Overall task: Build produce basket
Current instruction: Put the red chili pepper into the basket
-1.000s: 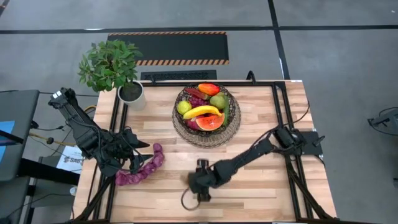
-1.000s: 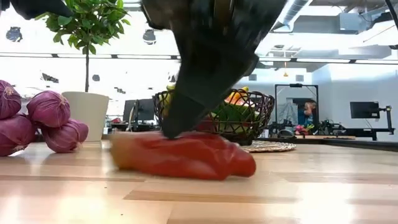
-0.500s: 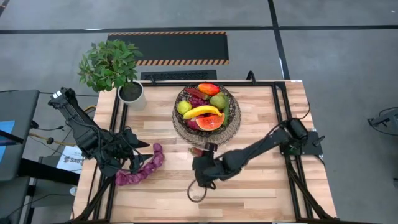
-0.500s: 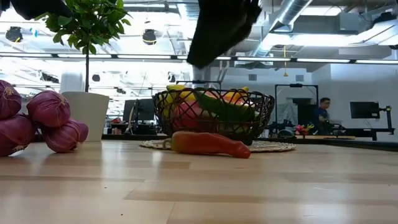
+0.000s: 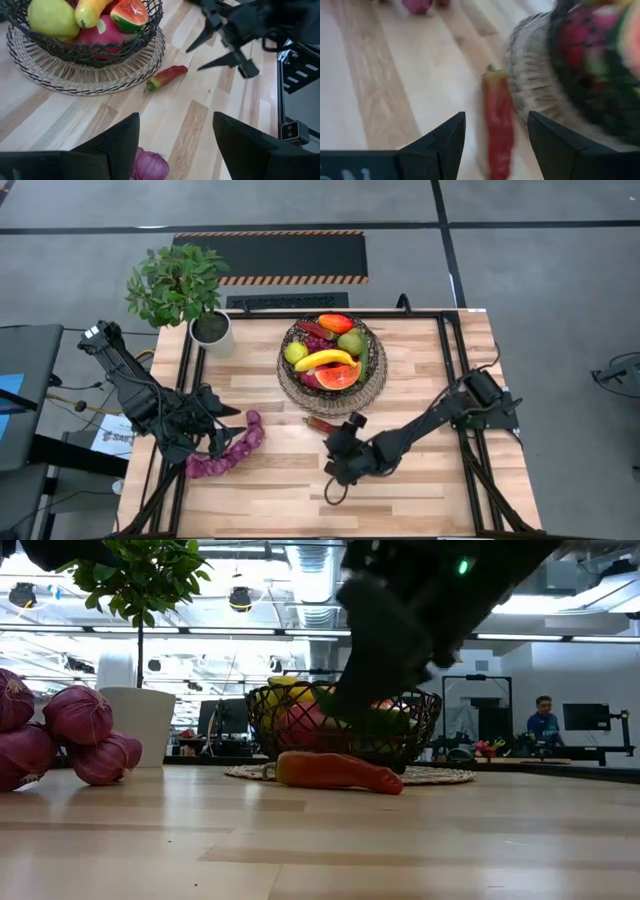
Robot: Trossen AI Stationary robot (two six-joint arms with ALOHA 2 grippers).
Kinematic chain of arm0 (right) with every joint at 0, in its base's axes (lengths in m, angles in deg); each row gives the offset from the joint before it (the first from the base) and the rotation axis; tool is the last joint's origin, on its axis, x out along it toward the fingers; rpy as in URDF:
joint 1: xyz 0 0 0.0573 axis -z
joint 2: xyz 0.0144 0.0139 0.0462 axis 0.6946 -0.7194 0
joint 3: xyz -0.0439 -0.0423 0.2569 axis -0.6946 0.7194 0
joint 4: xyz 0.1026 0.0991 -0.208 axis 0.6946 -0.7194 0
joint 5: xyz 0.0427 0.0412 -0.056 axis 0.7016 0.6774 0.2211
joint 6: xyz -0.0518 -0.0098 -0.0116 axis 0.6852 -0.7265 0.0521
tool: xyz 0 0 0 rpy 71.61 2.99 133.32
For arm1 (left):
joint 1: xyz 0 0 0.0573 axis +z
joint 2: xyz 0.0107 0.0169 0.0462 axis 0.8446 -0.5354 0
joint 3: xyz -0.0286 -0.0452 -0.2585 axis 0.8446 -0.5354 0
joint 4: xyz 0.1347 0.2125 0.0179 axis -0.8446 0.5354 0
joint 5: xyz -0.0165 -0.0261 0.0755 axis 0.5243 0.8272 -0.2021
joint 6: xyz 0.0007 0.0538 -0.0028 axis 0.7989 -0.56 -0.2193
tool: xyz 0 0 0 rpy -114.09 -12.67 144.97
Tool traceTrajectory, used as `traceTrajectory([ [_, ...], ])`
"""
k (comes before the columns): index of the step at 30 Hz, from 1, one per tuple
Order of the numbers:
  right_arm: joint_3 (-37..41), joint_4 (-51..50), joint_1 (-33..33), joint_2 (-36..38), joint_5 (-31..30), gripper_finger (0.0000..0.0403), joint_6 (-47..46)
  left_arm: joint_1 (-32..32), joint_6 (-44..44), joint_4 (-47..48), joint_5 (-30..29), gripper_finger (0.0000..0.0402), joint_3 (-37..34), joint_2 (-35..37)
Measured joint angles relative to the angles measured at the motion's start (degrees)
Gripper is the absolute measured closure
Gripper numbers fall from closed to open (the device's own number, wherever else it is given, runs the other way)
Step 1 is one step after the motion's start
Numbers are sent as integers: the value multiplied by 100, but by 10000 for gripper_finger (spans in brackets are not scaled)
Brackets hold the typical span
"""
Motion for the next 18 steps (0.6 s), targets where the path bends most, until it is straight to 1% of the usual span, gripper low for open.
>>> traceTrajectory([
  [5,735,1827,444,66,734,167,953,2,-71,3,-88,164,2,0],
  [7,956,2347,645,66,1042,167,1256,2,-84,5,-88,164,2,2],
  [10,1123,2682,923,32,1278,167,1402,2,-86,5,-88,164,2,0],
  [13,1341,2970,1127,31,1375,167,1521,1,-87,7,-86,164,2,0],
  [16,1565,3468,1234,31,1674,167,1543,2,-88,9,-87,164,2,0],
  [18,1700,3677,1244,31,1730,167,1541,0,-89,7,-86,164,2,1],
])
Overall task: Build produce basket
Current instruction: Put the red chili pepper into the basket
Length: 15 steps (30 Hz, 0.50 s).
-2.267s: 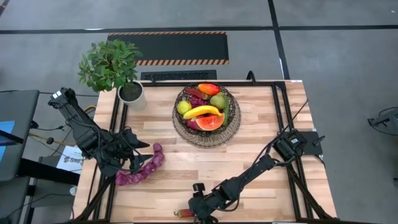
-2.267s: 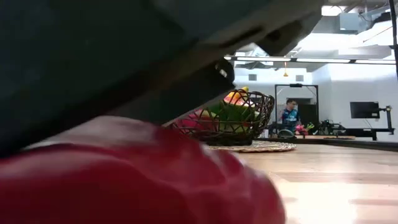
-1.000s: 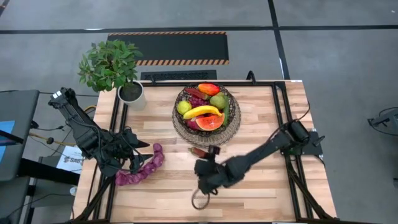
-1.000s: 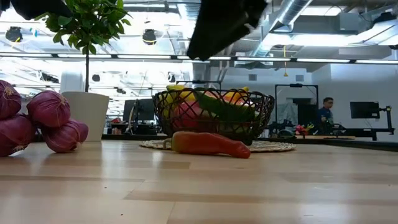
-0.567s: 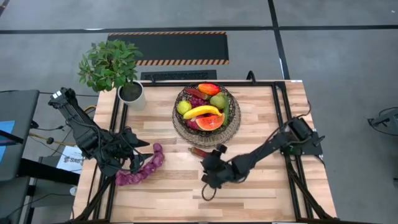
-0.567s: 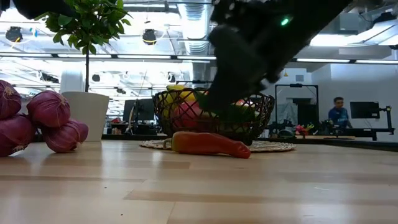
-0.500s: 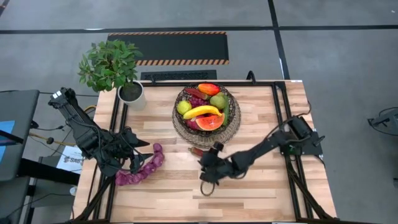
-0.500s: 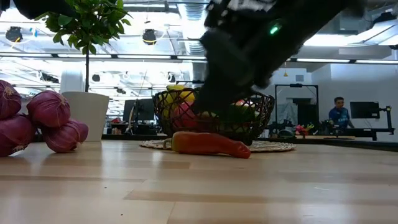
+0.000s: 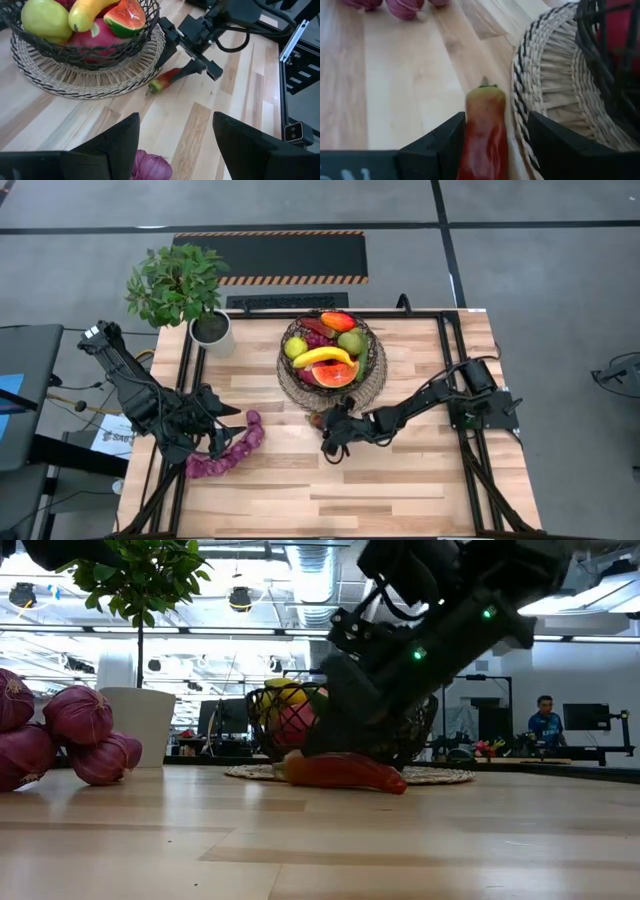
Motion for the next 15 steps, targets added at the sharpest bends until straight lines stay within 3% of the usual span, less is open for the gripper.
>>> traceTrajectory([
  [8,179,42,-97,-7,11,167,-14,0,0,0,-15,165,0,-1],
  [15,179,-513,-84,-8,4,174,-149,1,27,-1,-17,165,0,-1],
])
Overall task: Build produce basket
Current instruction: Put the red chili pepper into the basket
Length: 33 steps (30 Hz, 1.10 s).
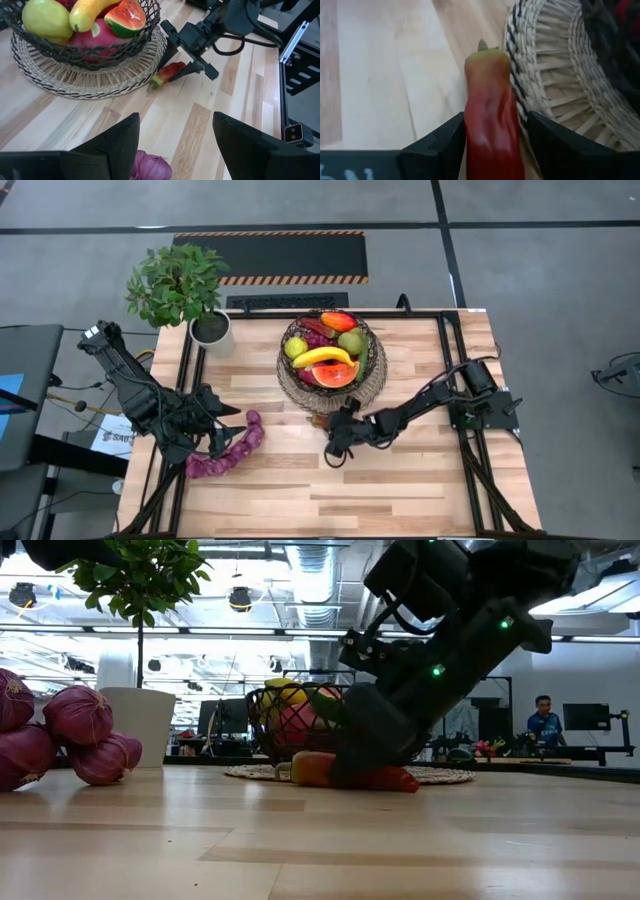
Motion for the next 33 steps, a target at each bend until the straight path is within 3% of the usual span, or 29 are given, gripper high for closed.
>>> traceTrajectory([
  [7,0,-13,-11,-1,0,196,20,-1,44,-1,13,165,0,2],
  [18,-2,248,-125,-1,24,284,-156,0,50,-1,41,165,0,2],
  [25,-122,1460,-408,429,148,270,122,0,56,-3,95,165,0,1],
  [29,-173,2542,-724,1004,193,268,819,1,58,-3,65,165,0,0],
  [33,-184,3846,-1157,1578,612,271,1741,1,58,-4,48,165,0,1],
])
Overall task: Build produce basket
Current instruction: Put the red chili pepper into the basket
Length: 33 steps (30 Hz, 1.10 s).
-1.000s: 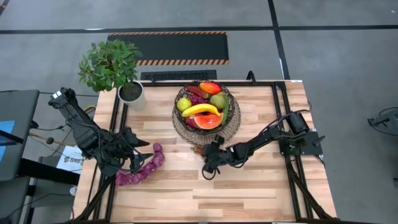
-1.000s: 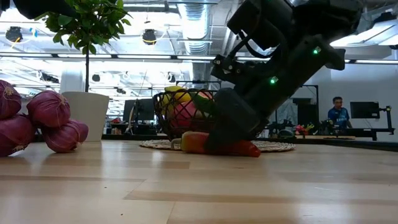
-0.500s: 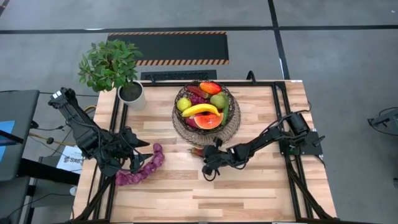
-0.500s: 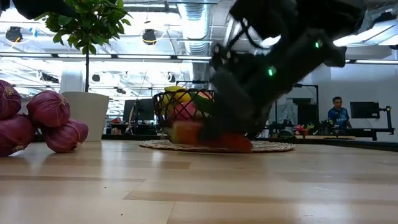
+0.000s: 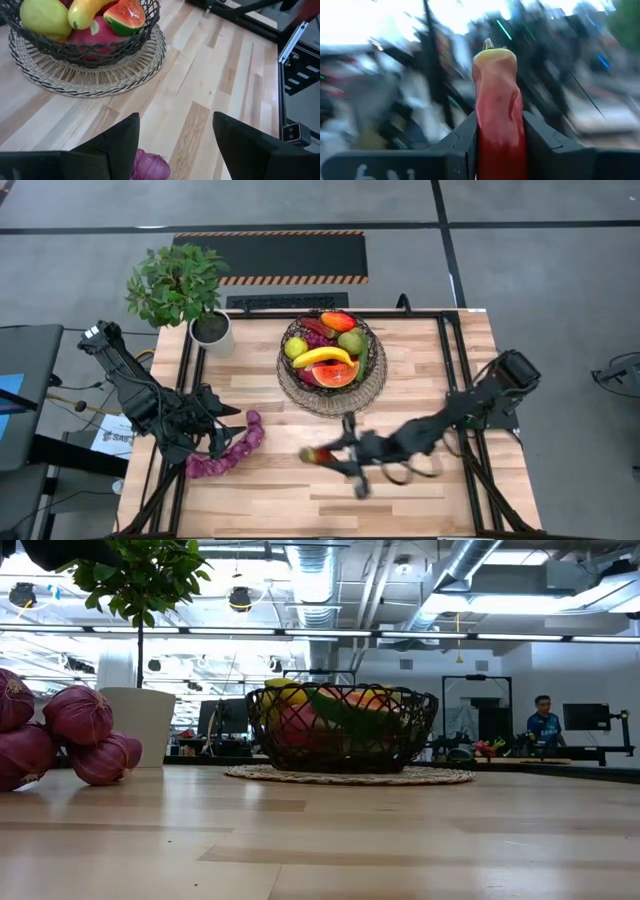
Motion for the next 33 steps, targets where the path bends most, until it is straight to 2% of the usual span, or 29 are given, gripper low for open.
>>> traceTrajectory([
  [7,0,1627,-752,554,1105,267,1306,1,0,-2,-190,165,0,1],
  [13,0,2239,-1118,590,2171,268,1411,1,-1,-2,-194,164,0,0],
  [18,0,2300,-1263,580,2290,264,1498,1,-2,1,-196,165,0,1],
  [20,-5,2073,-1291,590,2258,264,1582,-2,-2,0,-196,165,0,1],
  [25,-4,535,-1280,659,2086,266,1441,1,-55,1,-196,164,0,-1],
  [27,-6,65,-1280,665,1576,265,1458,1,-59,1,-198,165,0,0],
  [33,-29,-1260,-1276,665,-156,265,2300,-1,-105,3,-196,165,0,0],
])
